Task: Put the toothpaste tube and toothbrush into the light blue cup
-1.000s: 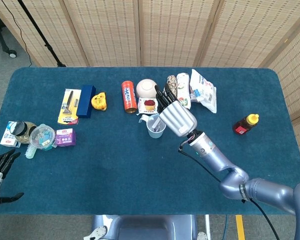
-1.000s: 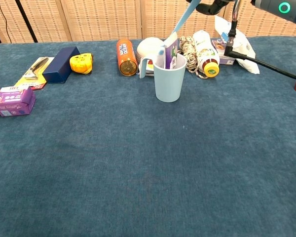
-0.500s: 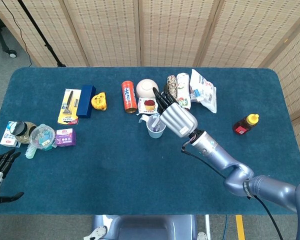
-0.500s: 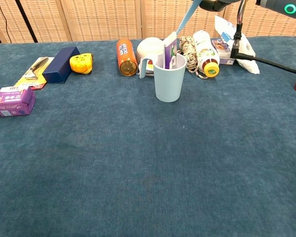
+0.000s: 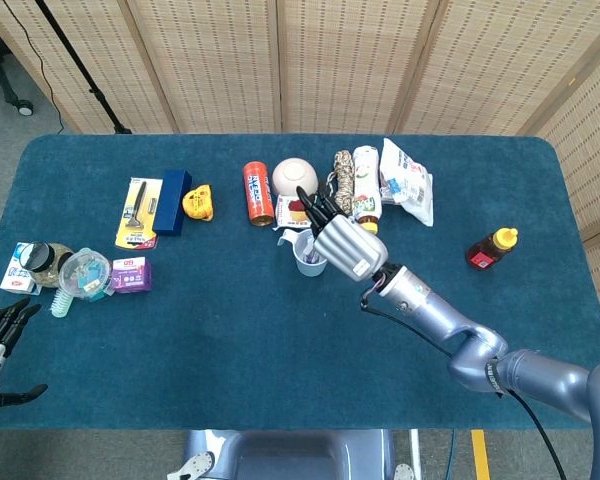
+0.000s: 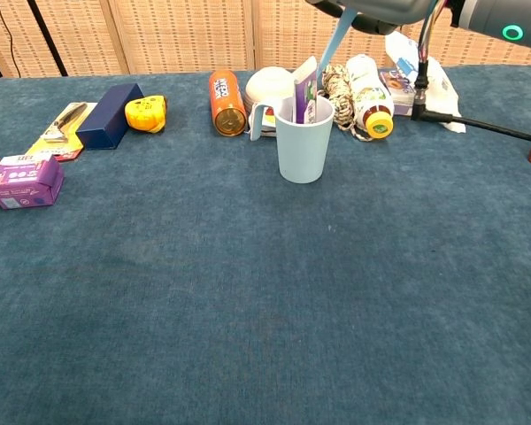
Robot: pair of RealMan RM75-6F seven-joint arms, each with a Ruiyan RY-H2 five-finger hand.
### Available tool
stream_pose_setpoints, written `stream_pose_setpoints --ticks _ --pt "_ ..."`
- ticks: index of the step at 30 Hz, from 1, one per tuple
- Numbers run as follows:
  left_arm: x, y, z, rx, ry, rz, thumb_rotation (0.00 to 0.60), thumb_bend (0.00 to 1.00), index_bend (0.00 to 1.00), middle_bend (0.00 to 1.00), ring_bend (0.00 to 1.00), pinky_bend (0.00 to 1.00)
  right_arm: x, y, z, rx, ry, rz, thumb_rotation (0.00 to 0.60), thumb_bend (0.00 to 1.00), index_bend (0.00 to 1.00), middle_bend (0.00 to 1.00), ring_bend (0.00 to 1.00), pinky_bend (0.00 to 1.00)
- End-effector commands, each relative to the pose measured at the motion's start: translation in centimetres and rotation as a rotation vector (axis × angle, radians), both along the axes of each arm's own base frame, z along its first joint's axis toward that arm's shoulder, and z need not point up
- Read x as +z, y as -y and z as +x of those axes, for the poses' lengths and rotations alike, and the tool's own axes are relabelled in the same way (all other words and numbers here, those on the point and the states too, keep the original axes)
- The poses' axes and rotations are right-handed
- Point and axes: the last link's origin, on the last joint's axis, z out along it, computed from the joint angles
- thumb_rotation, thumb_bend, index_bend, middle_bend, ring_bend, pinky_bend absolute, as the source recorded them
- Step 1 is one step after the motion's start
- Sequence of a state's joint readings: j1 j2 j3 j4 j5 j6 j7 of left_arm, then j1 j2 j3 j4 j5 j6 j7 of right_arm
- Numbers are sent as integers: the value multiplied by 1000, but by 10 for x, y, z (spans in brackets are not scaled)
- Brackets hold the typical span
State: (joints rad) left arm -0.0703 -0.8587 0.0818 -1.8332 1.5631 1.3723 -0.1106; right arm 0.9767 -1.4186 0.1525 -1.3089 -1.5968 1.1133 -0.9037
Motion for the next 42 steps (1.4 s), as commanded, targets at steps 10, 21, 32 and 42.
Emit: stream_pose_setpoints --ticks 10,21,32,42 --pt "1 0 0 1 2 2 600 0 0 0 0 0 -9 -3 0 -33 28 25 600 394 287 250 44 179" --pt "2 0 -1 2 6 2 600 0 0 0 0 0 -1 -6 3 -33 82 33 600 398 181 248 44 179" --pt "4 2 -2 3 11 8 600 0 0 0 0 0 61 -14 -23 -78 323 14 600 398 198 236 41 179" --pt "4 6 -1 -18 -5 -1 600 0 0 0 0 0 122 -50 -106 -377 680 75 600 39 28 8 0 11"
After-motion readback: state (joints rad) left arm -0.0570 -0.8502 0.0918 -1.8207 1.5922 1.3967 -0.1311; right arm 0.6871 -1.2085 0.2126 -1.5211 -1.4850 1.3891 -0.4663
